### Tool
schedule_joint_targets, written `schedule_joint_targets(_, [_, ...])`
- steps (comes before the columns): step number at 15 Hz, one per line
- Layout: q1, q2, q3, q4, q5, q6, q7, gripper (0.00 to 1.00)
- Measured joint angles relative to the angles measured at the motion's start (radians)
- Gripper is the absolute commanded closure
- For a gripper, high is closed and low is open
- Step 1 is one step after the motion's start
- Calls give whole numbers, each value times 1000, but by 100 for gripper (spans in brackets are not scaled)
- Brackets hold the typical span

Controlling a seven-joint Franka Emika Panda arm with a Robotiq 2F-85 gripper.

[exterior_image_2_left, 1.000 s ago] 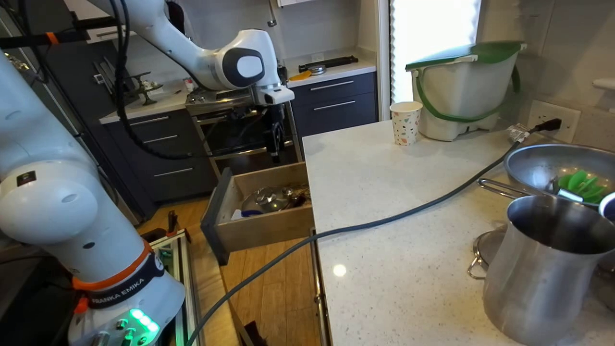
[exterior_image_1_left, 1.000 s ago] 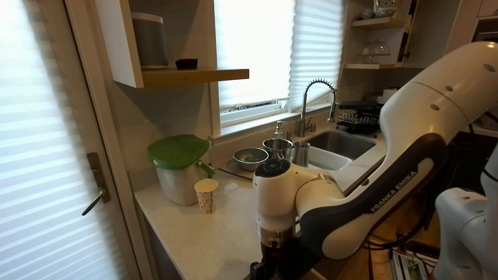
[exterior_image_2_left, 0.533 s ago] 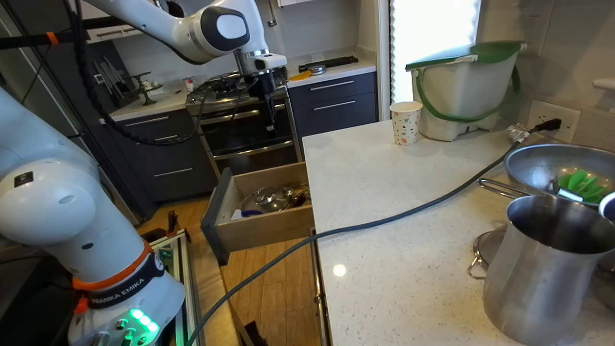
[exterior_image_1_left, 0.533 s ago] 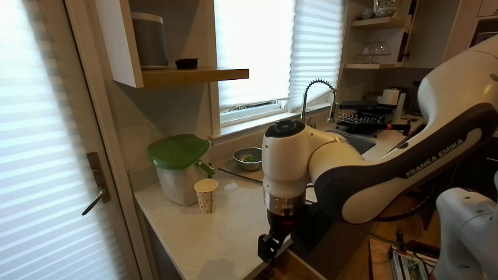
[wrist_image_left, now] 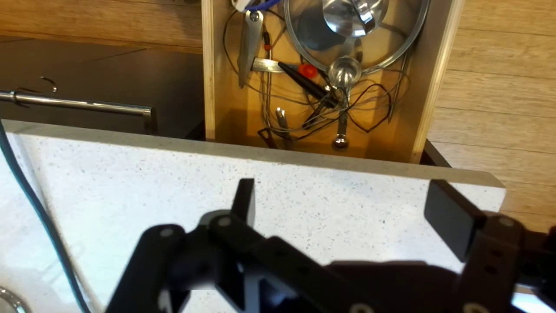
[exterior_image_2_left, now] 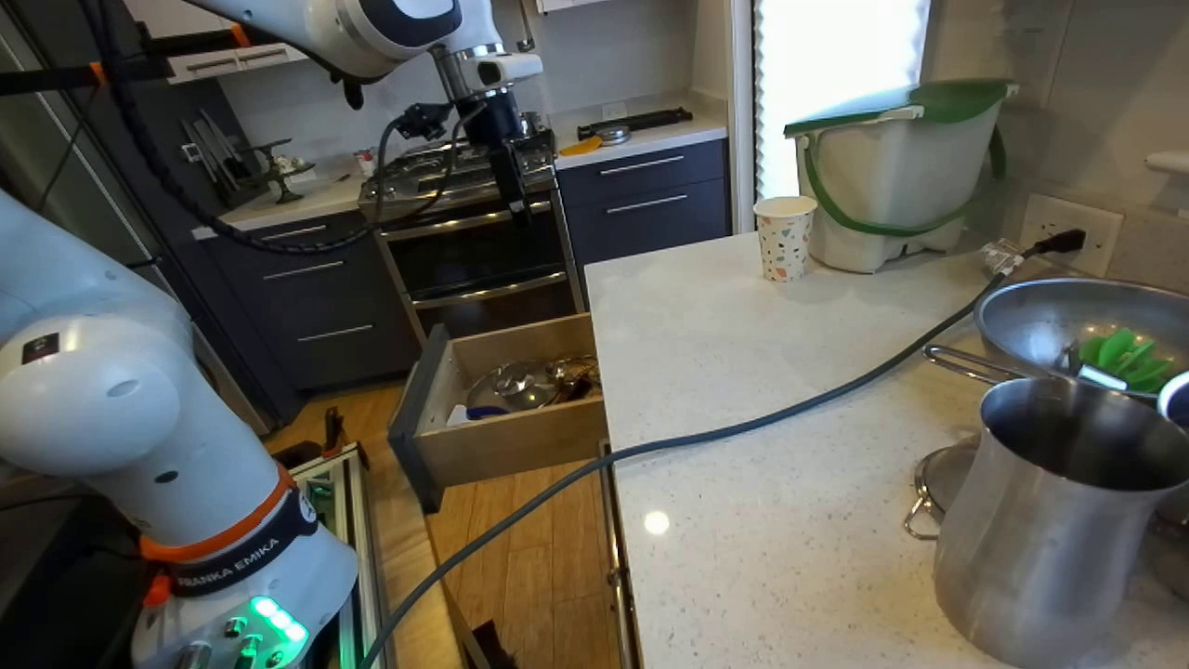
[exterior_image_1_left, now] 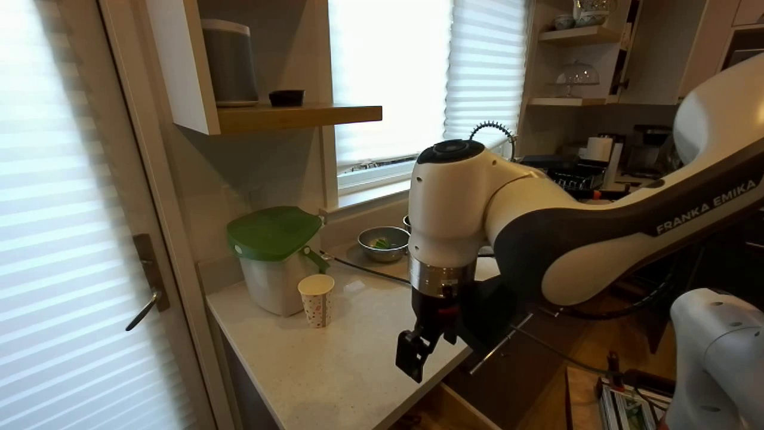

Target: Put the silver ladle in the open drawer.

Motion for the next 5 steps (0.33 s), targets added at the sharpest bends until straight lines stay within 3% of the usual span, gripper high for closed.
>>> schedule_joint_targets(5, [-9, -1, 5, 13, 0, -2, -18, 0])
